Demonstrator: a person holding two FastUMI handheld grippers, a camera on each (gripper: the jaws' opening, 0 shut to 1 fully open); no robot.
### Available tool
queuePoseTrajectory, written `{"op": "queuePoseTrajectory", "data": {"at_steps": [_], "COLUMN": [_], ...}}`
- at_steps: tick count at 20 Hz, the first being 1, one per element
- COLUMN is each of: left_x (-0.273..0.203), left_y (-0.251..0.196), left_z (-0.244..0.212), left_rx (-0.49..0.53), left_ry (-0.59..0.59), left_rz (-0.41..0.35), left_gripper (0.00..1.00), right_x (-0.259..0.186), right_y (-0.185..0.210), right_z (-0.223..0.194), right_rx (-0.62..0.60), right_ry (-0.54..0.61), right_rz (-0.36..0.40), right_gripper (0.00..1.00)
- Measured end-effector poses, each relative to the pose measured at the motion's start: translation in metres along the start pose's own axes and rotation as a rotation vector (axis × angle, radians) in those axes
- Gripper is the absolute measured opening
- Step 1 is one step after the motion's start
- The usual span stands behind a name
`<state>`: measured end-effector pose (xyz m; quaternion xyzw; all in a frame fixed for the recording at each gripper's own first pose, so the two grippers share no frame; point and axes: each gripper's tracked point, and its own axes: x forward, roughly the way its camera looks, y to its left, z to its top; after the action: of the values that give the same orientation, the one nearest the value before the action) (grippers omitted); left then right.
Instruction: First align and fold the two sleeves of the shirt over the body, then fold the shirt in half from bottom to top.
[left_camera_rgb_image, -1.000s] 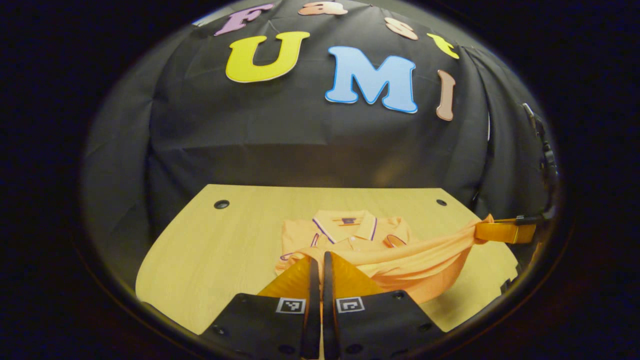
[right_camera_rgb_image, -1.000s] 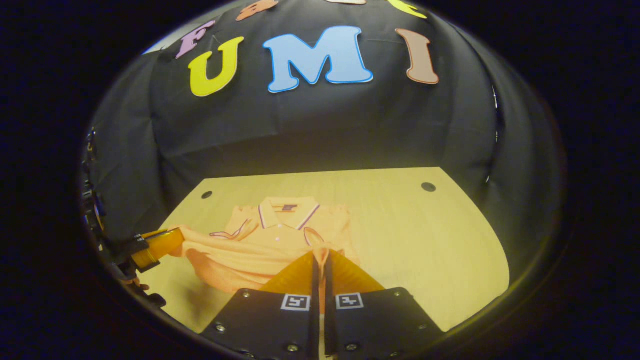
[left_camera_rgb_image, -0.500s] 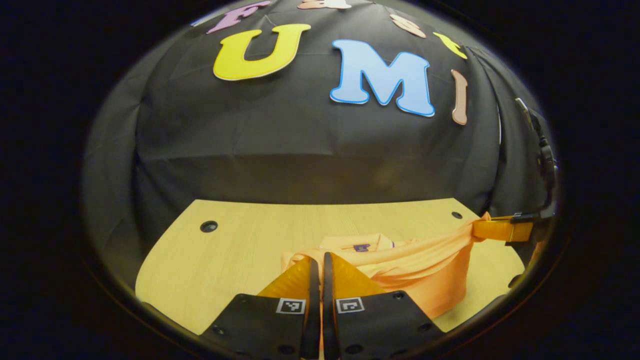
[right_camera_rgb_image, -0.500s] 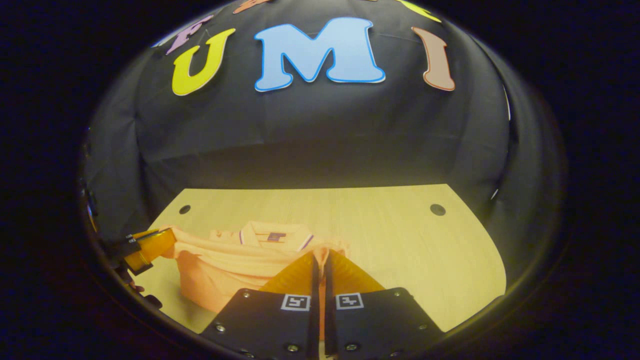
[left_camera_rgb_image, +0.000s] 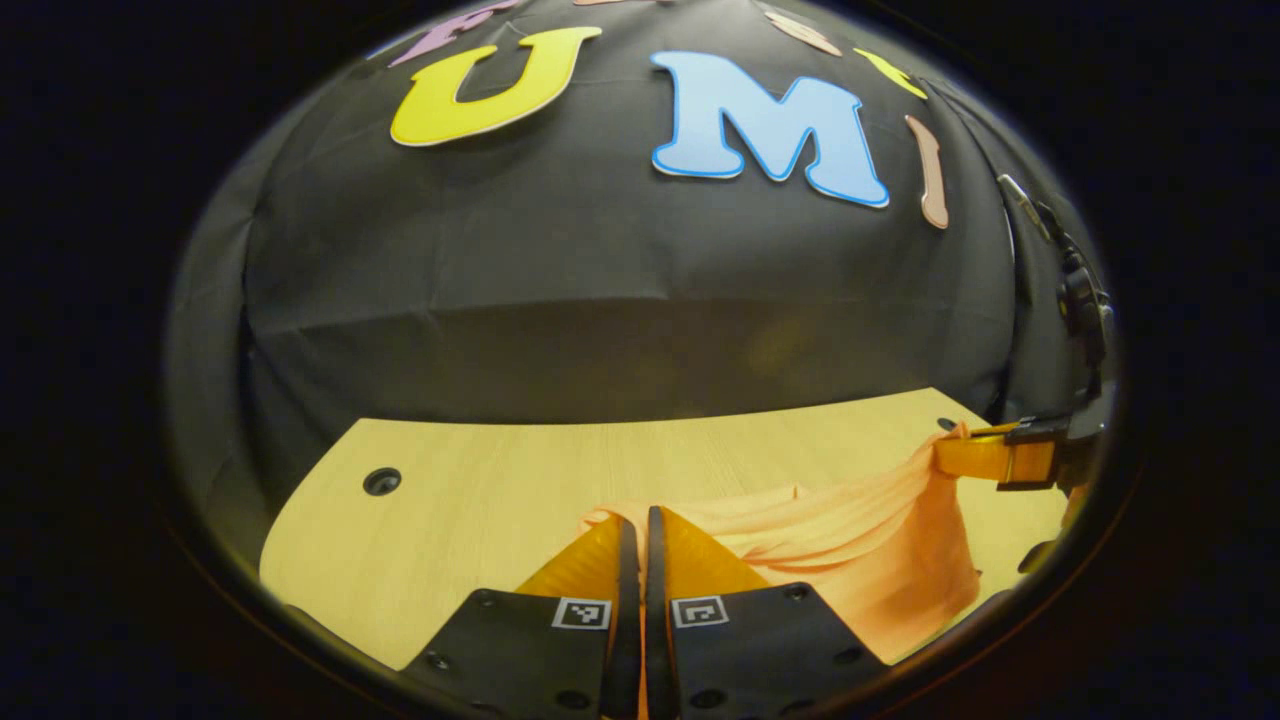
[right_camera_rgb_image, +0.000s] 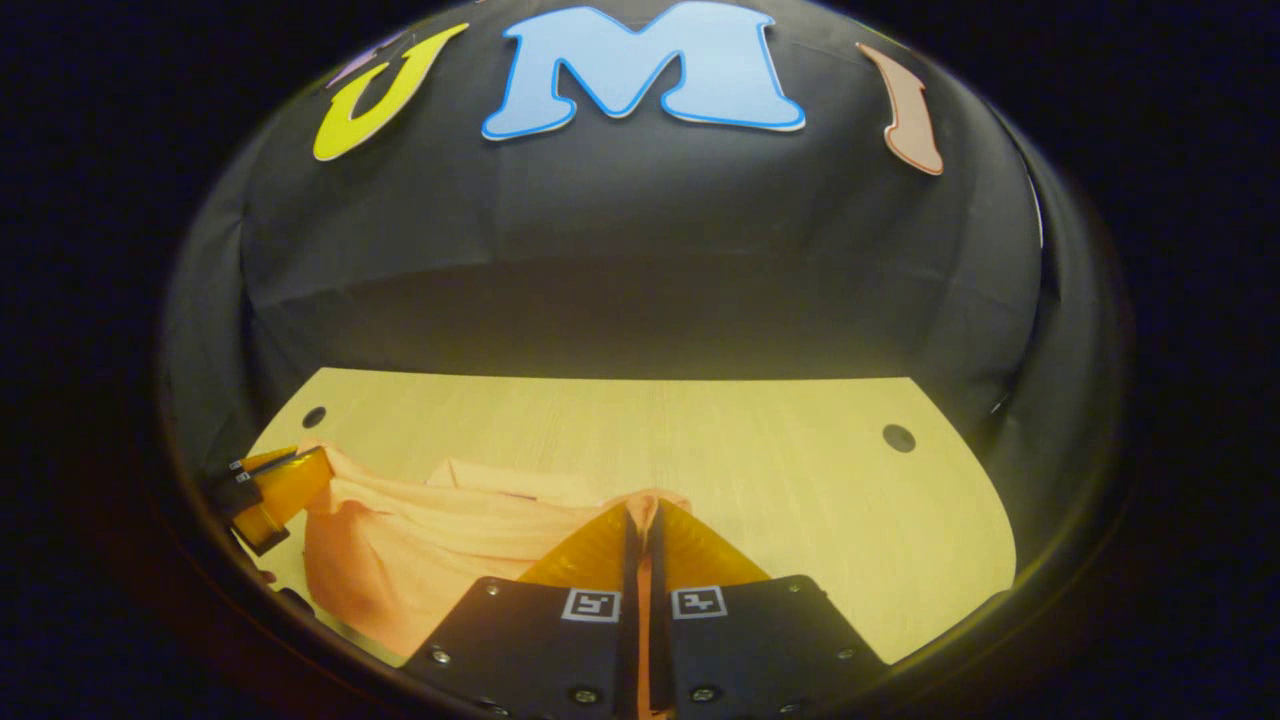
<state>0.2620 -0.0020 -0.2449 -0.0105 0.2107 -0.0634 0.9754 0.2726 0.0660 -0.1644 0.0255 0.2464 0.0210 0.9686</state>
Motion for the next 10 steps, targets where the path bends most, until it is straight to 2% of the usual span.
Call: {"op": "queuePoseTrajectory", "data": {"at_steps": [6,10], "left_x": [0.029,0.033], "left_y": [-0.004,-0.003], "left_z": [-0.023,-0.034], "left_rx": [0.019,0.022], "left_ry": [0.041,0.072], "left_rz": [-0.004,0.007], "left_gripper": [0.11,0.18], "right_x": [0.028,0.031], "right_y": [-0.009,-0.008], "right_z": [-0.024,-0.033], "right_rx": [0.009,0.011], "right_ry": [0.072,0.098], "right_rz": [-0.021,-0.006], "right_gripper": [0.04,0.08]}}
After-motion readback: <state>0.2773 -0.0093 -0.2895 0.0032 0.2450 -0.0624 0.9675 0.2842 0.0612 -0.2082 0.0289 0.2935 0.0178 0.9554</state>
